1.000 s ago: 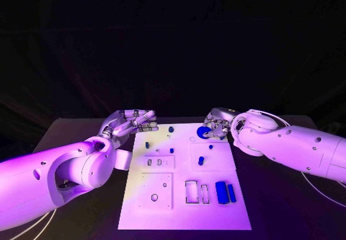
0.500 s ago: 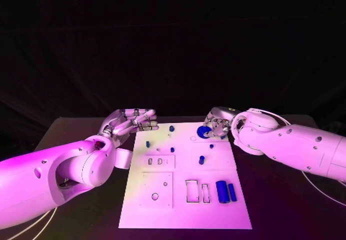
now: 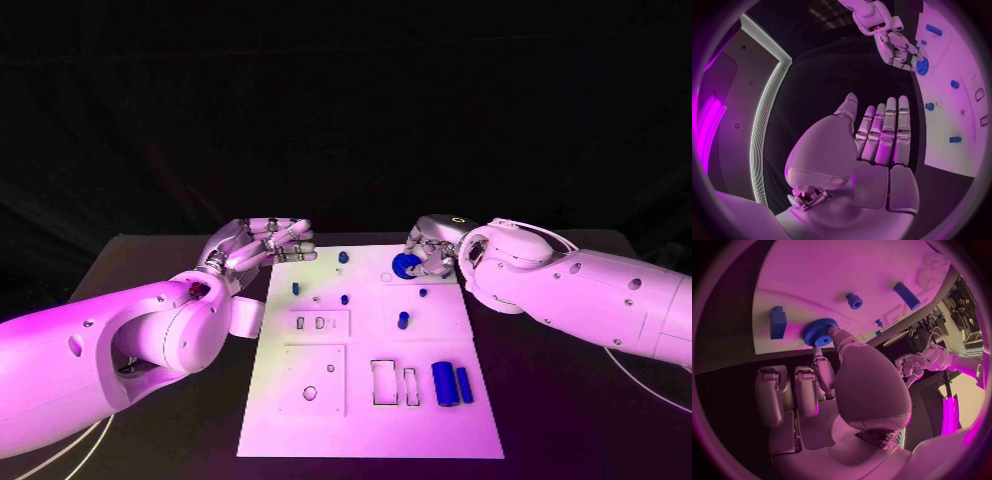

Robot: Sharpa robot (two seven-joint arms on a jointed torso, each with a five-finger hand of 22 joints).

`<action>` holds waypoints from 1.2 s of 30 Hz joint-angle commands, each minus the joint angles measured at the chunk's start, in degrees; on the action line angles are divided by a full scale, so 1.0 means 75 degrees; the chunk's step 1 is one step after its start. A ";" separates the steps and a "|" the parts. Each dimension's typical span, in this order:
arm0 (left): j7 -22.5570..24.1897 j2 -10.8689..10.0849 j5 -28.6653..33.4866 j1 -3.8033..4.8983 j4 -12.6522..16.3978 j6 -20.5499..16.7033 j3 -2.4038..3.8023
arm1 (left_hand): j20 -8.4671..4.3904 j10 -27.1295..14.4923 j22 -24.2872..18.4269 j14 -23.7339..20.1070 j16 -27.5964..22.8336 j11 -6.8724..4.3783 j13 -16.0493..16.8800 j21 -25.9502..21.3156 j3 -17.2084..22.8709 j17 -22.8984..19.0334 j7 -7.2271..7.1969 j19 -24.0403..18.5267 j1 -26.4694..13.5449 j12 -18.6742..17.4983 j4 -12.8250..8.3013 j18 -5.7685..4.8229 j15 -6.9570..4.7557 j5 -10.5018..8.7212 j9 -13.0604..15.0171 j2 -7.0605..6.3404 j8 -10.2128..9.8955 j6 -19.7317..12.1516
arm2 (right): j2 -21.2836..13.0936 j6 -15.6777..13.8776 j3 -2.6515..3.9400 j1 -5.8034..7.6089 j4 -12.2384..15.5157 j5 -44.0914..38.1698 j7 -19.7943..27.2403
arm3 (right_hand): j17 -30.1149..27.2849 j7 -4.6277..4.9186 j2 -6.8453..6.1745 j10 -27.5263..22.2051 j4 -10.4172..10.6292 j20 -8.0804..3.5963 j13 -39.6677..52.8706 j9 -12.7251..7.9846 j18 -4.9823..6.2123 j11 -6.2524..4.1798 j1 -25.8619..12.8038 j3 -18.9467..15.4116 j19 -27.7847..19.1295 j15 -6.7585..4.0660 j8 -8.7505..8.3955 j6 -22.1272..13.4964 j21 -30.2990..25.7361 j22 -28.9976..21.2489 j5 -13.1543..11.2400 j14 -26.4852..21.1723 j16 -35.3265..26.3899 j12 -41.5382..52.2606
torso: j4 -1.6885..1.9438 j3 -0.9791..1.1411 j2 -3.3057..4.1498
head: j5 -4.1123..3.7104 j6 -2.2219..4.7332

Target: Assemble the parts on the task board

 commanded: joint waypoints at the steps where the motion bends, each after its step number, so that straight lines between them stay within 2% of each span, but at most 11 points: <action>1: 0.0041 0.0014 -0.0001 0.0007 -0.0008 0.0157 0.0004 | 0.0023 -0.0012 -0.0007 0.0001 -0.0032 0.0022 -0.0002 -0.0047 0.0003 0.0010 0.0048 -0.0040 0.0004 -0.0051 -0.0051 0.0039 0.0051 0.0042 -0.0001 0.0068 -0.0037 -0.0051 | -0.0045 -0.0408 -0.0006 -0.0016 0.0138 -0.0135 -0.0084 | 0.1937 -0.0011 0.0062 0.0250 -0.0013 -0.0040 0.0582 0.0020 -0.0115 -0.0006 -0.0071 0.0089 0.0718 -0.0046 0.0042 0.0087 0.0135 0.1829 0.0195 0.0766 0.0087 0.0436 | 0.0007 0.0000 -0.0004 | 0.0022 0.0004; 10: 0.0036 0.0021 -0.0001 0.0007 -0.0034 0.0164 0.0004 | 0.0024 -0.0012 -0.0010 0.0004 -0.0040 0.0022 -0.0001 -0.0049 0.0012 0.0013 0.0049 -0.0040 0.0009 -0.0051 -0.0057 0.0040 0.0051 0.0041 0.0000 0.0083 -0.0040 -0.0050 | -0.0059 -0.0818 0.0028 0.0041 0.0616 0.0097 -0.0066 | 0.2011 -0.0017 0.0069 0.0380 -0.0072 -0.0036 0.0809 0.0016 -0.0154 -0.0007 -0.0114 0.0178 0.0792 -0.0044 0.0038 0.0113 0.0248 0.1974 0.0338 0.0783 0.0142 0.0694 | -0.0001 0.0000 0.0001 | 0.0049 0.0039; 14: 0.0028 0.0033 -0.0001 0.0007 -0.0038 0.0167 0.0004 | 0.0024 -0.0012 -0.0010 0.0004 -0.0040 0.0022 -0.0001 -0.0049 0.0012 0.0013 0.0049 -0.0040 0.0009 -0.0051 -0.0057 0.0040 0.0051 0.0041 0.0000 0.0083 -0.0040 -0.0050 | 0.0095 -0.1013 0.0036 0.0051 0.0736 -0.0037 -0.0003 | 0.2011 -0.0017 0.0069 0.0392 -0.0077 -0.0036 0.0828 0.0015 -0.0157 -0.0007 -0.0117 0.0185 0.0799 -0.0044 0.0037 0.0114 0.0258 0.1986 0.0347 0.0783 0.0142 0.0715 | 0.0009 0.0004 0.0007 | 0.0057 0.0055; 19: 0.0019 0.0038 -0.0001 0.0007 -0.0037 0.0155 0.0004 | 0.0024 -0.0011 -0.0011 0.0006 -0.0045 0.0021 -0.0001 -0.0050 0.0019 0.0014 0.0048 -0.0040 0.0010 -0.0051 -0.0059 0.0040 0.0051 0.0042 0.0001 0.0097 -0.0041 -0.0048 | 0.0401 -0.1178 0.0033 0.0043 0.0752 -0.0341 0.0013 | 0.2011 -0.0022 0.0082 0.0361 -0.0090 -0.0036 0.0802 0.0016 -0.0158 -0.0010 -0.0113 0.0209 0.0799 -0.0044 0.0039 0.0123 0.0259 0.1988 0.0365 0.0783 0.0142 0.0682 | -0.0001 -0.0001 0.0005 | 0.0112 0.0061; 27: 0.0025 0.0055 -0.0001 0.0007 -0.0032 0.0154 0.0004 | 0.0024 -0.0011 -0.0011 0.0006 -0.0045 0.0021 -0.0001 -0.0050 0.0019 0.0014 0.0048 -0.0040 0.0010 -0.0051 -0.0059 0.0040 0.0051 0.0042 0.0001 0.0097 -0.0041 -0.0048 | 0.0991 -0.1321 0.0002 -0.0110 0.0497 -0.0739 -0.0024 | 0.2011 -0.0028 0.0102 0.0344 -0.0106 -0.0036 0.0793 0.0018 -0.0156 -0.0014 -0.0106 0.0240 0.0797 -0.0047 0.0044 0.0138 0.0255 0.1983 0.0374 0.0783 0.0142 0.0668 | 0.0011 0.0000 0.0010 | 0.0117 0.0044; 31: 0.0027 0.0062 -0.0001 0.0007 -0.0029 0.0153 0.0004 | 0.0024 -0.0011 -0.0011 0.0006 -0.0045 0.0021 -0.0001 -0.0050 0.0019 0.0014 0.0048 -0.0040 0.0010 -0.0051 -0.0059 0.0040 0.0051 0.0042 0.0001 0.0097 -0.0041 -0.0048 | 0.1268 -0.1360 -0.0011 -0.0227 0.0270 -0.0810 -0.0024 | 0.2011 -0.0029 0.0107 0.0339 -0.0112 -0.0036 0.0789 0.0018 -0.0156 -0.0015 -0.0102 0.0251 0.0795 -0.0047 0.0044 0.0139 0.0253 0.1980 0.0376 0.0783 0.0142 0.0663 | 0.0001 0.0008 0.0015 | 0.0147 0.0033; 36: 0.0027 0.0076 -0.0001 0.0008 -0.0025 0.0158 0.0004 | 0.0024 -0.0011 -0.0011 0.0006 -0.0045 0.0021 -0.0001 -0.0050 0.0019 0.0014 0.0048 -0.0040 0.0010 -0.0051 -0.0059 0.0040 0.0051 0.0042 0.0001 0.0097 -0.0041 -0.0048 | 0.1515 -0.1336 -0.0028 -0.0341 -0.0013 -0.0845 -0.0021 | 0.2011 -0.0029 0.0110 0.0331 -0.0117 -0.0036 0.0783 0.0018 -0.0150 -0.0016 -0.0099 0.0258 0.0785 -0.0048 0.0043 0.0139 0.0238 0.1961 0.0378 0.0783 0.0142 0.0655 | 0.0013 0.0005 0.0015 | 0.0157 0.0005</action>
